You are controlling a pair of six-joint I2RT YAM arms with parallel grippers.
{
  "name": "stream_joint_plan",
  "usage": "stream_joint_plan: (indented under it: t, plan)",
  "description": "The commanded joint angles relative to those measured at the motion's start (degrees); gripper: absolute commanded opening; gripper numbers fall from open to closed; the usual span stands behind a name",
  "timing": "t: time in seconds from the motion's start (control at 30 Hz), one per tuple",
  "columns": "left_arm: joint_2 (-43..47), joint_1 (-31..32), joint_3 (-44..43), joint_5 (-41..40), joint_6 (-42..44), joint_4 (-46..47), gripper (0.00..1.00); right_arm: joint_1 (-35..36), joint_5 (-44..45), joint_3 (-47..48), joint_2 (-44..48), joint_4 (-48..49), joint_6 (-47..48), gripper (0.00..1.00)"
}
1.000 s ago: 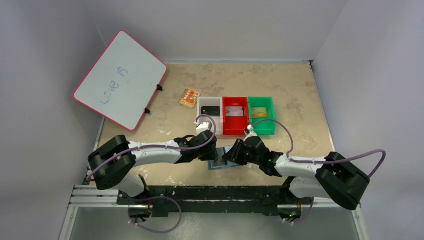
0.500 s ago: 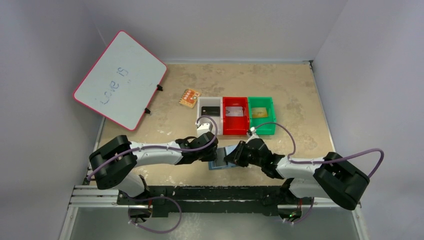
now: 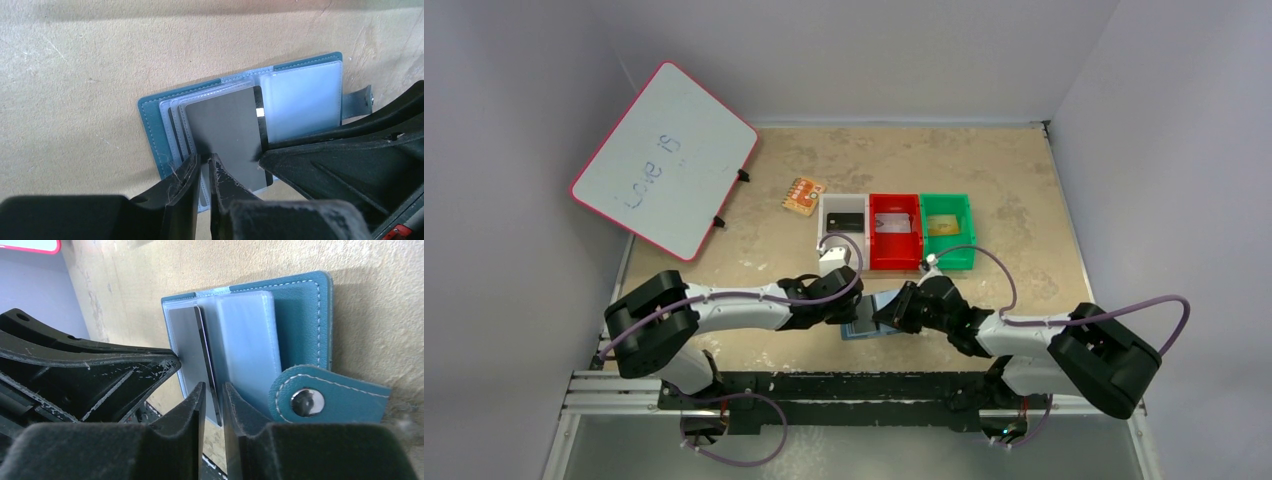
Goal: Take the credit cards out of the card holder
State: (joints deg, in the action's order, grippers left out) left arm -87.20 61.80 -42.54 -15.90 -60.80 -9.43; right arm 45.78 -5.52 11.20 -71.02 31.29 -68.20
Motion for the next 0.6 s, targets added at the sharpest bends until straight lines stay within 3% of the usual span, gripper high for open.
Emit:
stream_joint_plan:
  t: [0.0, 0.27, 0.57]
  plan:
    - [-1.8, 0.4, -0.5, -1.5, 1.8, -4.8, 0.12, -0.5, -0.4, -0.6, 0.2, 2.7, -0.3, 0.20]
    - [-2.1, 0.6, -1.0, -2.3, 1.8, -5.5, 0.10, -1.3, -0.9, -1.8, 1.0, 3.5, -0.6, 0.02]
    - [-2.4, 0.7, -1.3, -2.6, 2.2, -6.0, 0.08, -1.9, 0.2, -2.5, 3.6, 0.9, -0.7, 0.00]
